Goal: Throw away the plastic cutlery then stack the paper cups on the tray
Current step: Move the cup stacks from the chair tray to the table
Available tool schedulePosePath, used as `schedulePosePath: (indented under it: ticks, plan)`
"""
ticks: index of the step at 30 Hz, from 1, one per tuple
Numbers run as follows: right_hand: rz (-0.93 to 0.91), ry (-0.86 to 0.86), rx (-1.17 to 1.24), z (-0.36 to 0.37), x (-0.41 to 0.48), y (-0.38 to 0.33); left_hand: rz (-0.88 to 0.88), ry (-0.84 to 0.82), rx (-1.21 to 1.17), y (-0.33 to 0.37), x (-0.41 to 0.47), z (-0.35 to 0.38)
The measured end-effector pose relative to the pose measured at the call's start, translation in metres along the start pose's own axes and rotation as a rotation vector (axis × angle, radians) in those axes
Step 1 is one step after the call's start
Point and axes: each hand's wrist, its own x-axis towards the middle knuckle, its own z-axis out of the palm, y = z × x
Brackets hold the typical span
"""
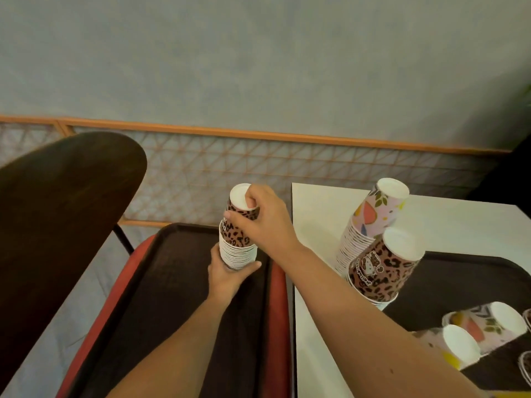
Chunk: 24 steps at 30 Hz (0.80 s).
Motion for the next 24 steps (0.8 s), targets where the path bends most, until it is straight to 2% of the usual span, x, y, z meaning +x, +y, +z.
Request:
schedulePosePath:
  ticks: [12, 18, 24]
  plan:
    - [0.049, -0.002, 0.05, -0.028, -0.025, -0.006, 0.108, 0.004, 0.008, -0.004, -0.021, 0.013]
    - [0.009, 0.042, -0.026, -0.064, -0.052, -0.027, 0.181, -0.104, -0.093, 0.015, -0.059, 0.027]
    - [0.025, 0.037, -0.128, -0.098, -0.09, -0.042, 0.222, -0.244, -0.082, 0.019, -0.104, 0.043]
